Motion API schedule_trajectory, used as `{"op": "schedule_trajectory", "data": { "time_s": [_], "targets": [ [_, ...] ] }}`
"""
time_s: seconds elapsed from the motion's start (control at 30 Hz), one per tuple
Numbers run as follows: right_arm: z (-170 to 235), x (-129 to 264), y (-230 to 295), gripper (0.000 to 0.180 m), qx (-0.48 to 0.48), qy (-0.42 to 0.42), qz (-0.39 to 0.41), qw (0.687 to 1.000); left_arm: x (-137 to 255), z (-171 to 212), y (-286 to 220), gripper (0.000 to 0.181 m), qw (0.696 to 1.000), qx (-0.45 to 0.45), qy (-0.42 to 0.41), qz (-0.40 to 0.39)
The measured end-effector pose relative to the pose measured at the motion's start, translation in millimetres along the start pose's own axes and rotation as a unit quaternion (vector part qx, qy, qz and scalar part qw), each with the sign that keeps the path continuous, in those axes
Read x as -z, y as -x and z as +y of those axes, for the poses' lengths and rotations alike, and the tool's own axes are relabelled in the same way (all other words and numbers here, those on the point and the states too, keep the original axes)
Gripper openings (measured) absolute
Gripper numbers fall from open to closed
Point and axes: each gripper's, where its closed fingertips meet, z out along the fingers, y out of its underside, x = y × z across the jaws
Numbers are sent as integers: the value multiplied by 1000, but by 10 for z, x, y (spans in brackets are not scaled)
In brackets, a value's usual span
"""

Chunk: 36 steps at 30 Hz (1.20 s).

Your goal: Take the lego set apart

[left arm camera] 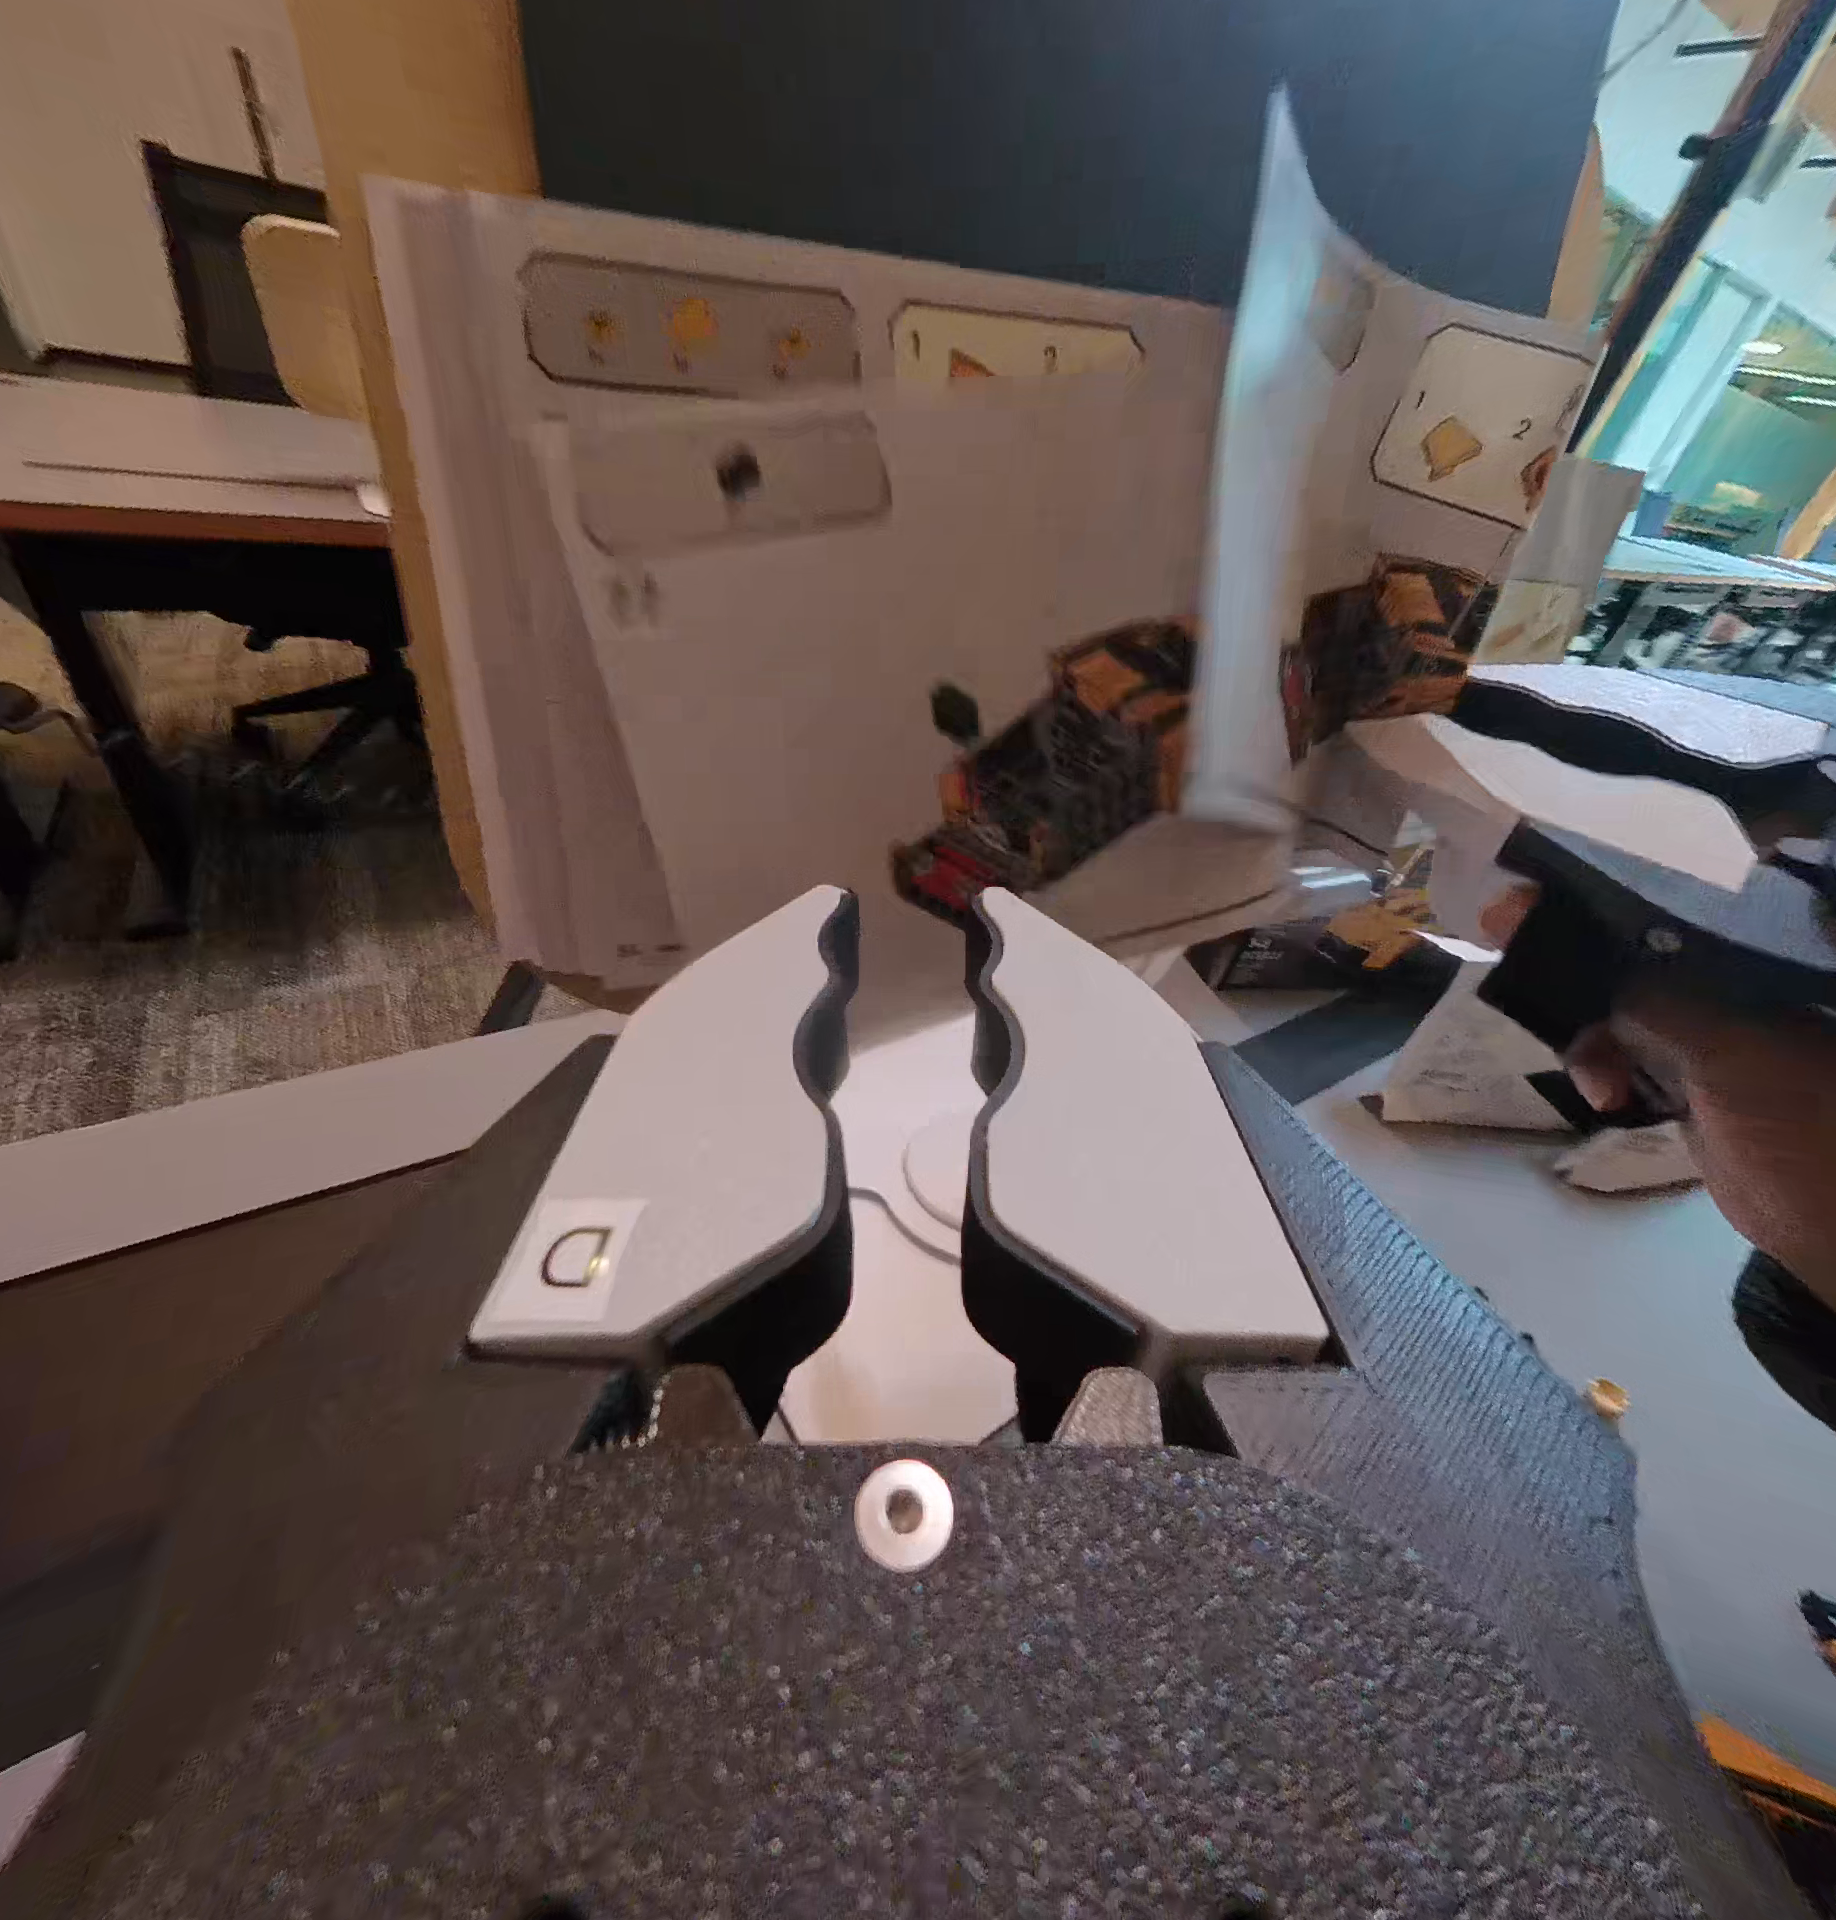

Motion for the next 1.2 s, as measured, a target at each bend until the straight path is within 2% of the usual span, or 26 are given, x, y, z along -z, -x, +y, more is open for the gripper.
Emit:
{"op": "schedule_trajectory", "data": {
  "time_s": [0.1, 0.33, 0.5, 0.6, 0.7, 0.77, 0.83, 0.93, 1.0, 1.07, 1.2],
  "targets": [
    [83, 1, -144, 14, -40, 6, 1, 999, -111, 61, -217, 19, 998, -8, 18, 57],
    [209, 63, -401, 11, -107, 12, 16, 994, -520, -40, -686, 15, 987, -136, 54, 71],
    [349, 207, -537, 13, -155, 6, 23, 988, -796, -34, -1262, 11, 966, -204, 84, 137],
    [426, 308, -589, 24, -226, -8, 7, 974, -950, 26, -1315, 11, 957, -248, 107, 108],
    [499, 320, -565, 41, -236, 10, 10, 972, -1042, 25, -1234, 4, 951, -275, 127, 66],
    [514, 286, -549, 42, -246, 19, 13, 969, -1070, -1, -1218, 0, 946, -290, 133, 51],
    [548, 204, -511, 40, -259, 40, 11, 965, -1080, -21, -1188, 0, 939, -313, 140, 31],
    [569, 153, -551, 13, -251, 36, 31, 967, -1056, -24, -1157, 0, 930, -336, 146, 9],
    [575, 170, -536, 10, -279, 21, 24, 960, -1044, -17, -1148, 0, 924, -355, 144, 1],
    [615, 204, -521, 8, -344, -5, 9, 939, -1036, -43, -1193, 0, 916, -377, 134, -4],
    [727, 261, -481, 5, -523, -80, -39, 847, -1070, -92, -1492, 0, 900, -418, 121, 20]
  ]
}}
